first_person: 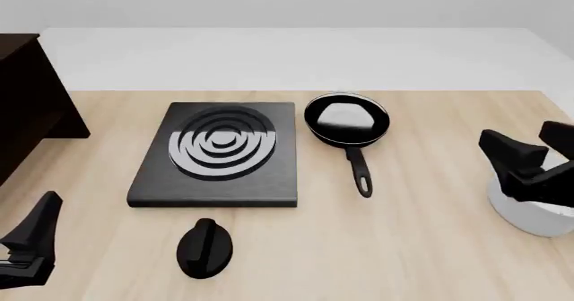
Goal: Put the frying pan on the cabinet shelf.
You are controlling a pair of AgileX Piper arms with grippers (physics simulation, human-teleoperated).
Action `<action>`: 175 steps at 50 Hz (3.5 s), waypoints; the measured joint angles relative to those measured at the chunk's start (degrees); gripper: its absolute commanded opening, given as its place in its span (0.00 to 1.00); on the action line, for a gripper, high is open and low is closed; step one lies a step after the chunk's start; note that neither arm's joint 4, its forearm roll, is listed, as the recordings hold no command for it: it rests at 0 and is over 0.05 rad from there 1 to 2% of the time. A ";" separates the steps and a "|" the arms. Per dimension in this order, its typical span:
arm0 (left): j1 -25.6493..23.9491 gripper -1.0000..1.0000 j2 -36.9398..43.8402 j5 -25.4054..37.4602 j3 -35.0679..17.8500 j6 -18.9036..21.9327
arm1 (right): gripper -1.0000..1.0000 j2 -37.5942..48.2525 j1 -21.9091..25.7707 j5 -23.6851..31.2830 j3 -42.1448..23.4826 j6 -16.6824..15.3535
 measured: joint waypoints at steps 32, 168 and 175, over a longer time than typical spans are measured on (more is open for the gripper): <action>-0.42 1.00 -0.15 0.53 0.01 0.69 | 1.00 16.45 6.80 -3.90 -2.22 1.55; -3.29 1.00 0.56 1.65 0.01 3.10 | 1.00 72.32 11.64 -10.55 -23.05 7.02; -3.30 1.00 0.72 1.59 0.02 3.16 | 1.00 73.18 11.49 -10.84 -23.06 6.90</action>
